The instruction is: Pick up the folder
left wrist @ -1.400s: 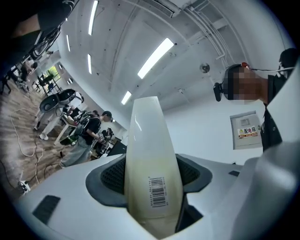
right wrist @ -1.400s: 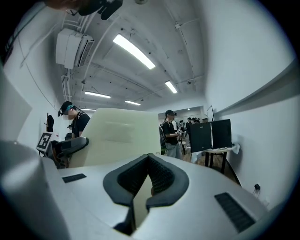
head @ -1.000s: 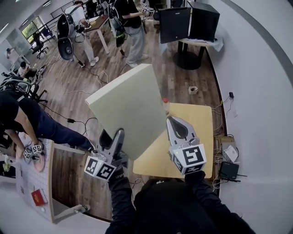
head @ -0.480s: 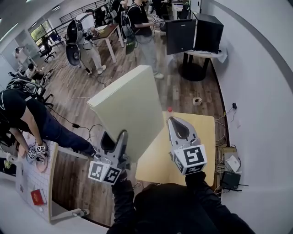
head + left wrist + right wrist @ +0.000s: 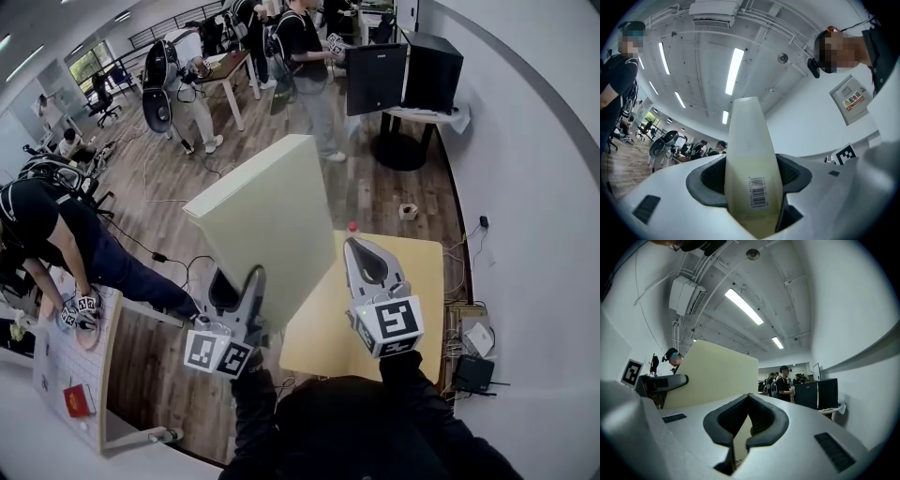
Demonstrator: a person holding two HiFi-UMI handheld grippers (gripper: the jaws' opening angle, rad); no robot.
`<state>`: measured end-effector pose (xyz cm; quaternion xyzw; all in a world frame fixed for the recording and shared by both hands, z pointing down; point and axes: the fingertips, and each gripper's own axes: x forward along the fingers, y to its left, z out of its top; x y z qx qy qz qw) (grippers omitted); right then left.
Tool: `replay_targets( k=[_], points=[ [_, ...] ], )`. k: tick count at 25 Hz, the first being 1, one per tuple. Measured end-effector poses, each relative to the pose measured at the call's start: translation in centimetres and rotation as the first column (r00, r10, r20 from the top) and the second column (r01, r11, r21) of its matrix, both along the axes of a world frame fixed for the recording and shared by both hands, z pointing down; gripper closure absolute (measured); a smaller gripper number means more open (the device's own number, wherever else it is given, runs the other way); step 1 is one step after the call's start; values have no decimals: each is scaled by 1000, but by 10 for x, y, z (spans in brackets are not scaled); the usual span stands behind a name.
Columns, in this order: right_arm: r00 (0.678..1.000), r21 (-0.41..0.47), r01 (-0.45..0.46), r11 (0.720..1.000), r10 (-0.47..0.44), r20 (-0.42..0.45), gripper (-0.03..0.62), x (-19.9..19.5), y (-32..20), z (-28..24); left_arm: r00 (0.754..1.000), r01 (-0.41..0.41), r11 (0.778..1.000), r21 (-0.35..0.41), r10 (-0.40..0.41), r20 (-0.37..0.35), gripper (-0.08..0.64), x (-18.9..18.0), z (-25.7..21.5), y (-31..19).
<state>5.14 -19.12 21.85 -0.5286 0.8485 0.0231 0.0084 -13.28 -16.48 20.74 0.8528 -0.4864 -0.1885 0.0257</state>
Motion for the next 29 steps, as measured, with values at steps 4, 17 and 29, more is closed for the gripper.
replay_targets(
  k=[4, 17, 29],
  points=[
    [1000, 11, 2, 1000, -2, -2, 571, 1, 2, -3, 1000, -5, 1000, 1, 5, 5, 238, 4, -1, 1],
    [1000, 14, 1, 1000, -1, 14, 571, -4, 3, -1, 1000, -5, 1000, -16, 6, 18, 238, 0, 5, 2],
    [1000, -2, -6, 1000, 6, 14, 571, -12, -2, 3, 1000, -2, 1000, -23, 3, 22, 238, -7, 7, -1]
  ],
)
